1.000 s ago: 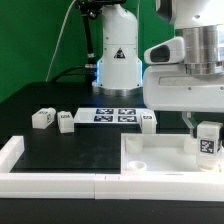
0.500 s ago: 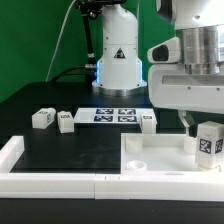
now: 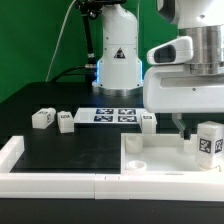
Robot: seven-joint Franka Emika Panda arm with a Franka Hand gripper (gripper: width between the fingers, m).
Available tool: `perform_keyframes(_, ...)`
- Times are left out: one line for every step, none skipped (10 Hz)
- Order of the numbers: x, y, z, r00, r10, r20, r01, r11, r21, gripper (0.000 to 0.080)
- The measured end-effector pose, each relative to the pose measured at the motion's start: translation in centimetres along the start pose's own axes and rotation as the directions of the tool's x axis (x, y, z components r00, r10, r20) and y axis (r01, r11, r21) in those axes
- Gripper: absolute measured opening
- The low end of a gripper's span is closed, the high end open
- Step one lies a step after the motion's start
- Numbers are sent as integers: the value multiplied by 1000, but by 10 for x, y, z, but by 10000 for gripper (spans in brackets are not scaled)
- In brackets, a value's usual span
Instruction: Assemble one leg
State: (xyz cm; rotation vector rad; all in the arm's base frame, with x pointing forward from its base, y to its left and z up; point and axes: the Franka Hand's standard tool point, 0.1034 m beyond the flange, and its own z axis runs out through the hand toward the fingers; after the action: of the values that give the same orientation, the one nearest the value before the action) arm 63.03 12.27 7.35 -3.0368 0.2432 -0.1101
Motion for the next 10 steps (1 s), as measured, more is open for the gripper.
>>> perform_keyframes(0, 0, 0, 994, -109, -1, 109, 994, -14, 648)
perform_keyframes(0, 0, 0, 973, -230, 1, 230, 973, -24, 649)
perform_keyframes(0, 0, 0, 950, -314, 3, 314, 949, -29, 649)
perform_keyframes(1, 1, 0, 905, -426, 6, 426, 904, -32, 649)
perform_keyframes(1, 5, 0, 855, -519, 12, 519, 854, -32, 649)
perform_keyframes(1, 5, 0, 839, -544, 11, 544, 839, -32, 649)
perform_keyframes(1, 6, 1, 781, -624, 16, 624, 780, -33, 649)
perform_keyframes(1, 6, 1, 794, -607, 15, 607, 794, -33, 536)
perform_keyframes(1, 6, 1, 794, -607, 15, 607, 794, -33, 388)
perform_keyframes(1, 6, 1, 797, -604, 15, 604, 796, -33, 388)
